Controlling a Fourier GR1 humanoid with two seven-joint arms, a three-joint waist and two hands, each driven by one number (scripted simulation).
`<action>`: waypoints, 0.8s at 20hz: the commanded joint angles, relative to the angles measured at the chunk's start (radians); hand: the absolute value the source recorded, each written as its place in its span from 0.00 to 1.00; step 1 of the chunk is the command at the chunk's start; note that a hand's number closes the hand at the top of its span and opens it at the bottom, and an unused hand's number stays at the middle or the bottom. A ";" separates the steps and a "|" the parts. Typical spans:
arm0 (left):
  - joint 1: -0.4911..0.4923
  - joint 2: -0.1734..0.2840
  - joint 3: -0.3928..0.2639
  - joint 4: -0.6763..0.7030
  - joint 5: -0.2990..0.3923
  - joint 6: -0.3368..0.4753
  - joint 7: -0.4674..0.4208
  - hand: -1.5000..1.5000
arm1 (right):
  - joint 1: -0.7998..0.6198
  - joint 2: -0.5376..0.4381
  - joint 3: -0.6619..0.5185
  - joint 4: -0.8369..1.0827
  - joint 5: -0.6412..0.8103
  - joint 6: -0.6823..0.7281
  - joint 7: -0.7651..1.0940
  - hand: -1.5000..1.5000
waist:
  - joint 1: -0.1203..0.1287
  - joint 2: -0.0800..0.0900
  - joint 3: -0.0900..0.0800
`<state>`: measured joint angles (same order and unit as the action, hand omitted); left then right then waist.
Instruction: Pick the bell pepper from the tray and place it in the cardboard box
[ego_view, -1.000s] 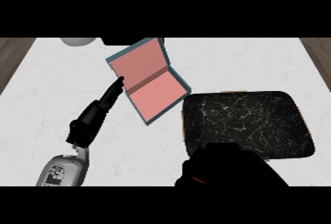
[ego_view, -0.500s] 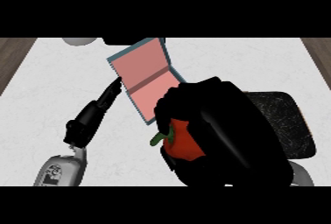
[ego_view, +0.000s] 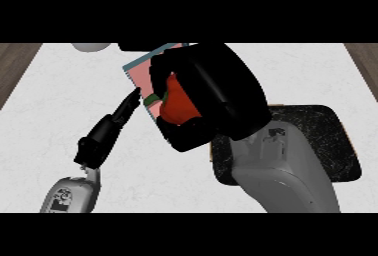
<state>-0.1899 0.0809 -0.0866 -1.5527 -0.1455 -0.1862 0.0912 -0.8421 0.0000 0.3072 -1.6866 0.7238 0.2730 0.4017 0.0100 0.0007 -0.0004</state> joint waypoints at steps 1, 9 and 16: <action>0.080 0.006 -0.014 0.002 -0.007 -0.016 -0.079 0.50 | -0.103 0.000 -0.004 0.155 0.026 -0.075 0.002 1.00 | 0.004 0.000 0.000; -0.034 -0.004 0.017 0.087 -0.004 -0.015 -0.061 0.50 | -0.191 0.000 0.042 0.527 0.077 -0.260 -0.161 1.00 | 0.008 0.006 0.000; -0.007 -0.005 -0.005 0.011 -0.014 -0.020 -0.023 0.50 | -0.214 0.000 0.122 0.775 -0.033 -0.400 -0.169 1.00 | 0.031 0.007 0.000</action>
<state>-0.2119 0.0669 -0.0851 -1.5315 -0.1567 -0.1923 0.0773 -1.0206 -0.0003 0.3905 -1.0502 0.7774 -0.0542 0.2237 0.0252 0.0054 -0.0005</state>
